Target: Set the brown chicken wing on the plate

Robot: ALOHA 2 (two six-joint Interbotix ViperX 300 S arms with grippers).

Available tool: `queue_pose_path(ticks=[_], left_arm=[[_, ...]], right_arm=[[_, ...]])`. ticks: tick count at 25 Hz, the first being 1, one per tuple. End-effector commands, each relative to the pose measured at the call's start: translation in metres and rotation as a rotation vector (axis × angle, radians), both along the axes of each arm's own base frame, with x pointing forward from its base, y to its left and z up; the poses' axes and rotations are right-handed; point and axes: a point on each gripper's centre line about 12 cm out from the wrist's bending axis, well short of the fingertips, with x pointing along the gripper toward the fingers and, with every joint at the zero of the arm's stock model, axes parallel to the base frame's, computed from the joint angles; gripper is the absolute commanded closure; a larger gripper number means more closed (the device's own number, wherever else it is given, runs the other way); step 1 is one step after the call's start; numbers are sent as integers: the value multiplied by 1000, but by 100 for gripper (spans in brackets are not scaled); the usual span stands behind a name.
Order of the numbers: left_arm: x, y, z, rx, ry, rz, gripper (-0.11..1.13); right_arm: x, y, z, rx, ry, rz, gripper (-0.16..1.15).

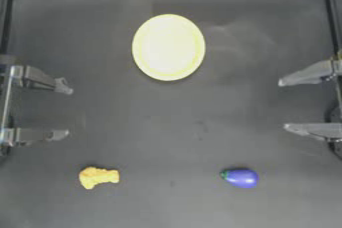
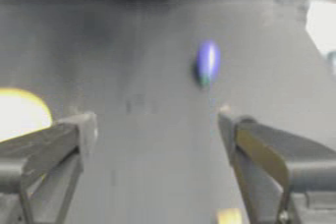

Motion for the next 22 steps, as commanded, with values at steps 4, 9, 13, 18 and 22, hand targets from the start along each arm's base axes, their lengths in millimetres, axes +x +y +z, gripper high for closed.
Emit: queue_pose_path(ticks=[4, 9, 13, 18, 22], left_arm=[[23, 0, -3, -72, 277, 36, 0], [34, -9, -16, -95, 424, 30, 0], [44, -19, -29, -101, 509, 21, 0], [55, -27, -50, -86, 624, 40, -1], [63, -37, -66, -73, 681, 48, 0]], right_arm=[[2, -2, 8, 21, -16, -10, -2], [2, -2, 7, 30, -9, -12, -2], [2, -2, 6, 38, 2, -15, -3], [2, -3, 6, 45, 5, -16, -2], [2, -2, 5, 47, 6, -15, -2]])
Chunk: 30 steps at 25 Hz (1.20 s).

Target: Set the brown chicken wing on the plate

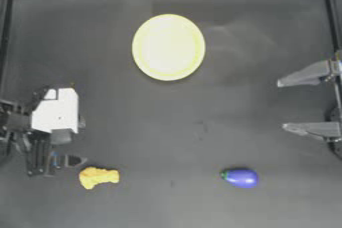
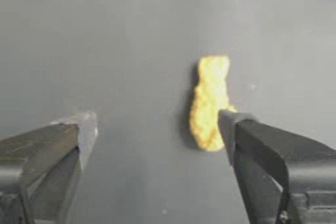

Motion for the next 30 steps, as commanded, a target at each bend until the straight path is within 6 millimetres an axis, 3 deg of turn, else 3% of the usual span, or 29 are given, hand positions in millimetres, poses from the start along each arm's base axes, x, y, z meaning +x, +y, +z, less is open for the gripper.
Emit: queue_pose_path(ticks=[1, 11, 30], left_arm=[[10, -8, -3, 12, 11, -5, 0], [32, -32, -33, -2, 95, -24, -1], [37, -45, -90, -57, 236, 5, 0]], right_arm=[[2, 0, 8, 5, -20, -3, -3], [2, 0, 8, 10, -19, -3, -2], [2, 0, 7, 11, -20, -1, -2]])
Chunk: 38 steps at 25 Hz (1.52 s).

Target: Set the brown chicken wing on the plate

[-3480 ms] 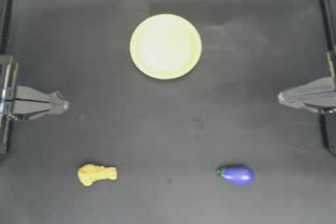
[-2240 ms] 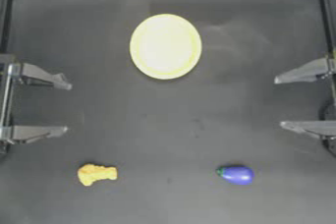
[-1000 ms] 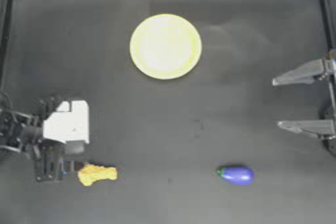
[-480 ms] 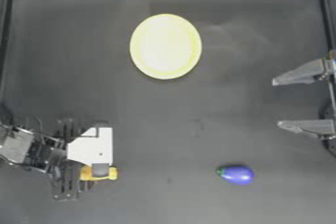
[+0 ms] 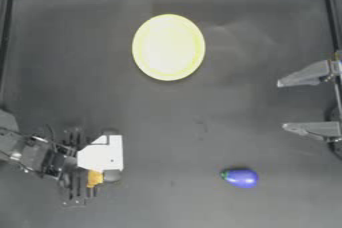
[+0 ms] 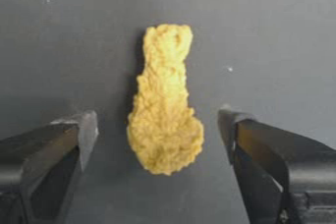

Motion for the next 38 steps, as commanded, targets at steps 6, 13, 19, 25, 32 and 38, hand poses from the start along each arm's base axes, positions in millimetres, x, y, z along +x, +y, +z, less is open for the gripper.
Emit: queue_pose_path(ticks=[6, 13, 19, 25, 32, 38], left_arm=[[2, -3, -12, -18, 8, 11, 0], [1, -2, -22, -71, 18, 71, 25], [7, -8, -7, -79, -25, 46, 104], [16, 0, 23, -39, -129, 7, 95], [22, 55, 76, 50, -311, 85, 96], [23, 111, 113, 195, -417, 132, 96]], right_arm=[[2, 0, 7, 1, -18, 0, -2], [2, 0, 8, 1, -22, -1, -2], [2, 0, 8, 1, -25, -2, -2], [2, 0, 7, 2, -22, -1, -2], [2, 0, 5, 4, -19, -1, -2], [1, 0, 4, 2, -15, -2, -2]])
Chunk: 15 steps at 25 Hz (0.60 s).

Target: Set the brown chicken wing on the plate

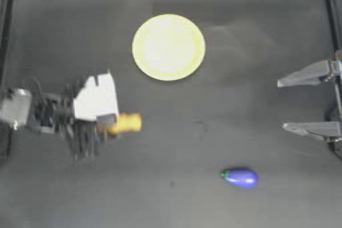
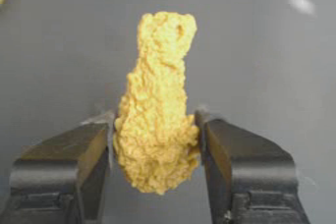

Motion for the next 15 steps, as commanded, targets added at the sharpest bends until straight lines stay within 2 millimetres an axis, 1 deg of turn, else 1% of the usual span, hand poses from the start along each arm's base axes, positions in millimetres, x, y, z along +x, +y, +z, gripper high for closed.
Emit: queue_pose_path(ticks=[1, 4, 7, 10, 15], left_arm=[[5, 30, 35, 70, -92, 30, 96], [11, 57, 43, 123, -95, 53, 96], [17, 84, 44, 161, -78, 80, 96], [27, 111, 37, 201, -42, 81, 97], [47, 147, 23, 220, -22, 74, 97]], right_arm=[[1, 0, 4, 1, -14, -1, -2], [1, 0, 3, 1, -12, -1, -2], [1, 0, 4, 1, -14, -1, -2], [1, 0, 2, 4, -11, -1, -2], [0, 0, 0, 1, -23, -1, -2]])
